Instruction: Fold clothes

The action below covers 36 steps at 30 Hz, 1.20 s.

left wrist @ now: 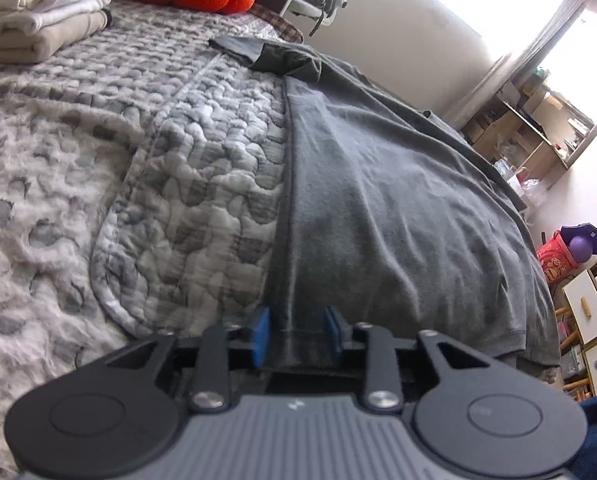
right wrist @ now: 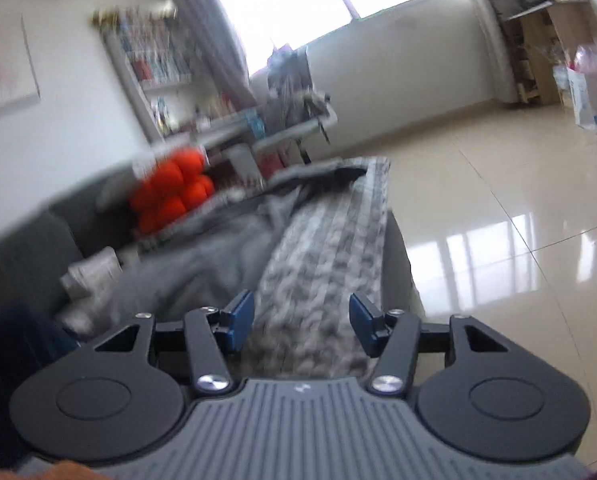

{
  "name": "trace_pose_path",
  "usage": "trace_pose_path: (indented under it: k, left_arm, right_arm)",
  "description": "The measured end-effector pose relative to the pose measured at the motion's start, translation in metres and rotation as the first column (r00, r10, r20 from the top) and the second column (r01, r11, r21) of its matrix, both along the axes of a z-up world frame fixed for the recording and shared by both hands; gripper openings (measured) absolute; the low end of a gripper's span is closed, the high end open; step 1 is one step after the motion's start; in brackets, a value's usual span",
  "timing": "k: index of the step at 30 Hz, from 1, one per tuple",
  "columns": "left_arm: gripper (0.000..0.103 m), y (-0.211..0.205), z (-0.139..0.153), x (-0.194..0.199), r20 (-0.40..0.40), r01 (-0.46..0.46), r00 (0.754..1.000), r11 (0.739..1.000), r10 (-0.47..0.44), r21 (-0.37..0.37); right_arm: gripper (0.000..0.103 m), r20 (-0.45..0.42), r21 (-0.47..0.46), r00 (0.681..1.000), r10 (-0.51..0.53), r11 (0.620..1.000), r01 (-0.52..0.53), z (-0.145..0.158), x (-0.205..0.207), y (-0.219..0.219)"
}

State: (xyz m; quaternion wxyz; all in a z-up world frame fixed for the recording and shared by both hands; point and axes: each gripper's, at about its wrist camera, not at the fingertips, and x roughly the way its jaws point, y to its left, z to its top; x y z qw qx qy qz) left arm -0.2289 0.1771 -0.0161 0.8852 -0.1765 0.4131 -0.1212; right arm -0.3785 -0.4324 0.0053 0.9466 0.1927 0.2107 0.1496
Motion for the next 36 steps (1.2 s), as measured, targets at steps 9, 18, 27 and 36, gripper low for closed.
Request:
trace_pose_path:
  k: [9,18,27,36]
  left_arm:
    - [0.023,-0.008,-0.009,-0.001,-0.019,0.015,1.0,0.997,-0.014,0.08]
    - [0.009,-0.003,-0.008,-0.004,0.001,0.064,0.998,0.996,-0.065,0.066]
    - [0.008,0.011,0.026,-0.02,0.061,0.103,0.992,0.992,-0.107,0.069]
    - [0.008,0.023,0.013,-0.028,-0.003,0.147,0.989,0.981,-0.148,0.125]
  right_arm:
    - [0.057,-0.128,0.117,0.991,0.047,0.993,-0.032,-0.029,0.068,0.068]
    - [0.005,-0.234,0.106,0.972,-0.005,0.994,0.031,-0.032,0.07,0.084]
    - [0.004,-0.066,0.016,0.998,0.025,1.0,-0.023,0.016,0.043,0.098]
    - [0.004,-0.188,-0.071,0.982,0.006,0.997,-0.019,-0.012,0.031,0.086]
